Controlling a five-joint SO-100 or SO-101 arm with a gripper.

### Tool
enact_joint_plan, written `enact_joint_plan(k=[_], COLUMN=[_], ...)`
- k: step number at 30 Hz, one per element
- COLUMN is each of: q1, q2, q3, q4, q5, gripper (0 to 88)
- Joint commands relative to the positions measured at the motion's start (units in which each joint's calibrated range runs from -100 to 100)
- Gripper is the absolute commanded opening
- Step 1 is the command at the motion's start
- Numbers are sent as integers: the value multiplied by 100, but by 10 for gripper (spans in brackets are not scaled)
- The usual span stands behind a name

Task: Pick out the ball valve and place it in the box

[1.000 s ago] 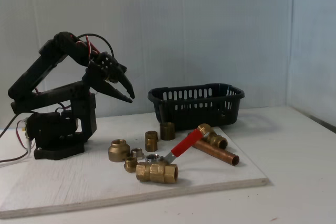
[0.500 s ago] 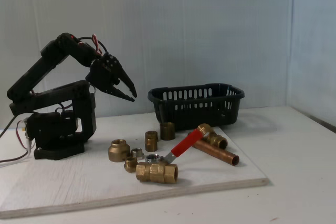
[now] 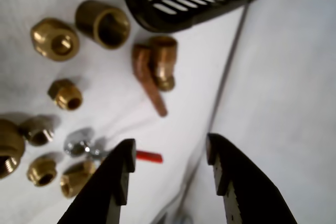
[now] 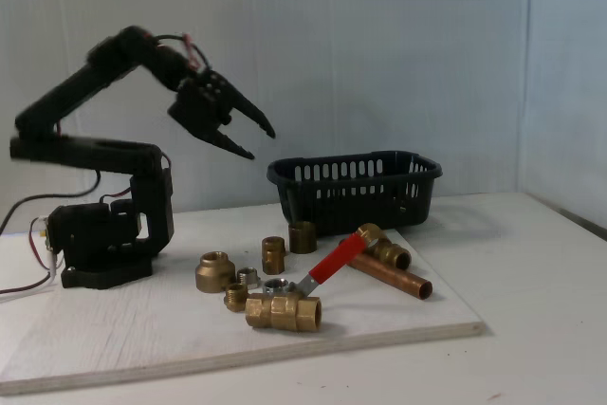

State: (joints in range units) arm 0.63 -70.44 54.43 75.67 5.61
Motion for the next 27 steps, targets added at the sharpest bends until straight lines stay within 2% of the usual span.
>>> enact_joint_plan(k=[1, 16, 27], q1=[85, 99, 48], q2=[1037, 1673, 1859], q3=[-343, 171, -118], q4=[-348, -141, 14], q5=[19, 335, 200], gripper=[146, 147, 147])
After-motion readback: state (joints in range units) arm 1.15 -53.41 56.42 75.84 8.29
